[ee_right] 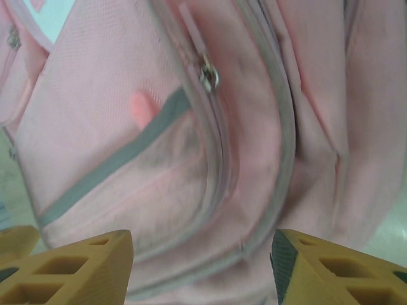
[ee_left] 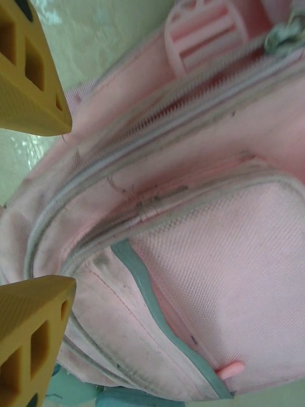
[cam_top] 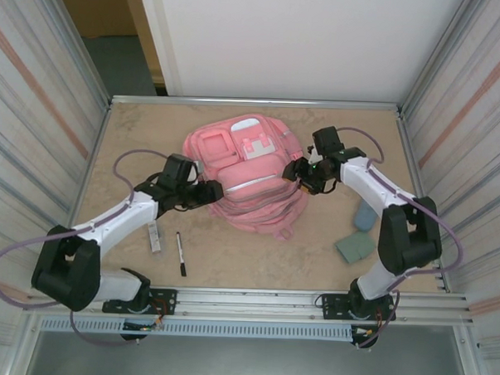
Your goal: Pack books, pencil case, and school supplies into a backpack
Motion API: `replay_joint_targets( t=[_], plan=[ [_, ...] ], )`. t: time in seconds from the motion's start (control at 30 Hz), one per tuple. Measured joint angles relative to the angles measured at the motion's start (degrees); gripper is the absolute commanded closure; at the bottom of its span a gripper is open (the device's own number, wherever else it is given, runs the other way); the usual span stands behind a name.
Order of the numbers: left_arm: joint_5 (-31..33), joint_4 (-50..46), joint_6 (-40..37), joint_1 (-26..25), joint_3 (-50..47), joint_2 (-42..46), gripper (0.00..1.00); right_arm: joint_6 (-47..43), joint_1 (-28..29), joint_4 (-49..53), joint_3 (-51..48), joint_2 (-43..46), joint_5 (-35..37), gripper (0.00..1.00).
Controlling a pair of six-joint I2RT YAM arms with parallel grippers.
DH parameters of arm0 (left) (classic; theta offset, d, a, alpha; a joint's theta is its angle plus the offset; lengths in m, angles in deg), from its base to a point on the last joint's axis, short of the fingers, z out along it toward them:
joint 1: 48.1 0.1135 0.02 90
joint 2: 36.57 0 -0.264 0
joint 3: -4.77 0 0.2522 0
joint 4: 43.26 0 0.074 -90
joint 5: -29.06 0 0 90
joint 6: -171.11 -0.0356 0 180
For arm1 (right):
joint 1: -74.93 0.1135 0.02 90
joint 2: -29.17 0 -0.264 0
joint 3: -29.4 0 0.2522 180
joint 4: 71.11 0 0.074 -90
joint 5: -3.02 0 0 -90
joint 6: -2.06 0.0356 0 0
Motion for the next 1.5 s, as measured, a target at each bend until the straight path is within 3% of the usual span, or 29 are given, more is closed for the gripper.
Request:
replay_joint_targets(
  t=[0.23,0.47,0.93,1.3,1.5],
  plan=[
    [0.0,4.68,2.27,-1.66,3.26,-5.68,0.41,-3.65,-0.85,-4.04,3.82,-7.98,-2.97,0.56],
    [-0.2,6.64,3.89,-1.66,3.91,-10.71,0.43,-4.13,-1.11,-5.75,4.5,-10.36,-8.55,0.57],
    [0.74,0.09,4.04,1.9,14.12,-4.22,0.44,2.62,-2.99,-12.0,6.21,-4.46,-20.06,0.57],
    [0.04,-0.15,2.75,3.41,15.41,-3.91,0.45,4.22,-2.91,-12.39,7.65,-4.33,-20.59,0.49],
    [-0.48,-1.6,1.09,4.42,11.3,0.26,0.43,1.03,-2.25,-1.84,7.67,-1.25,-12.76,0.44]
  ],
)
